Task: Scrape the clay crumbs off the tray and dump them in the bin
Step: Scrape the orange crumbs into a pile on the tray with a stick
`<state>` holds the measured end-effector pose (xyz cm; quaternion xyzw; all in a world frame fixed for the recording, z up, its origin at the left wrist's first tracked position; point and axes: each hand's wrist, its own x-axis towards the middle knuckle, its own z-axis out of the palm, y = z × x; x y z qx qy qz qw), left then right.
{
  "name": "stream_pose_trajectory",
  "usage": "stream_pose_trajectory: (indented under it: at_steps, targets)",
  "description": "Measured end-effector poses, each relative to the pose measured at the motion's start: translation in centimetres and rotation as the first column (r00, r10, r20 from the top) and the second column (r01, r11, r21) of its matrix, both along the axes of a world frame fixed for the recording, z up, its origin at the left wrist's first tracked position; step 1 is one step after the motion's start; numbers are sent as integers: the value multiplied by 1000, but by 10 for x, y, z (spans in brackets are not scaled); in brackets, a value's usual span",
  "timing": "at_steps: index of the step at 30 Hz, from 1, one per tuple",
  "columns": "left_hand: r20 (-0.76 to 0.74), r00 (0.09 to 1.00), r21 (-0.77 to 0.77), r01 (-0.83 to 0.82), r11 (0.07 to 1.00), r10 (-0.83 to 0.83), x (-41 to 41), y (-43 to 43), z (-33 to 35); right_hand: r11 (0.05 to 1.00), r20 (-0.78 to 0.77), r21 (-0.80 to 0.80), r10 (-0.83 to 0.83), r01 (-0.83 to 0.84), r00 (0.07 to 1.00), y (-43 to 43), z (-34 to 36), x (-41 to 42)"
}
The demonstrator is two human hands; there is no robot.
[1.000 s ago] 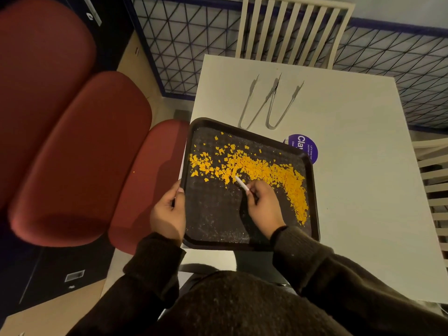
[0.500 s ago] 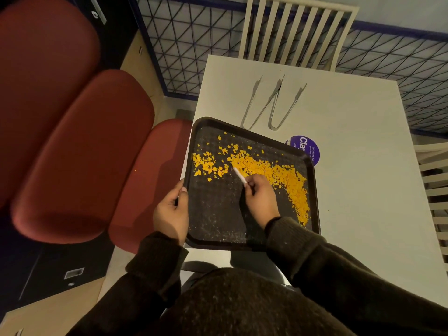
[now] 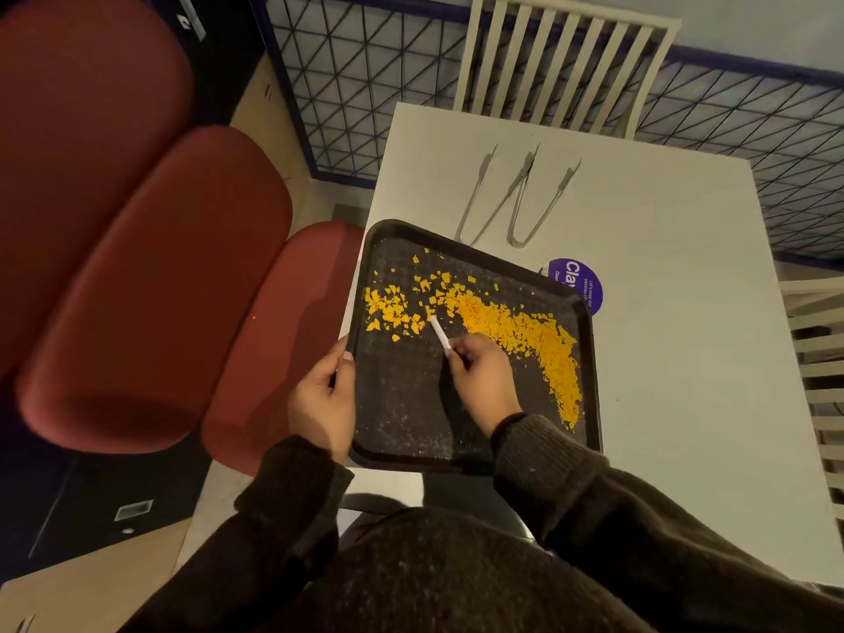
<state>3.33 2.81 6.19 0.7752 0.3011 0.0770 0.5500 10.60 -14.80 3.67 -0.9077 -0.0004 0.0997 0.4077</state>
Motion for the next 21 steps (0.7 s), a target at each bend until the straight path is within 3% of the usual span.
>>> stream_pose_trajectory:
  at_steps: [10,14,21]
  targets:
    - [2,1000,-10,-2,1000,2,-7,1,-5,935,-165,-17,-352,354,921,-32,-8,28]
    - [-19,1000,-8,-17,1000,17,-5,1,-3,939,-127,-7,-341,343,931,-40,-4,19]
    - [-10,1000,-27,-17,999,16,-4,1,-1,985,-121,-30,-172,169,978,-41,-13,-9]
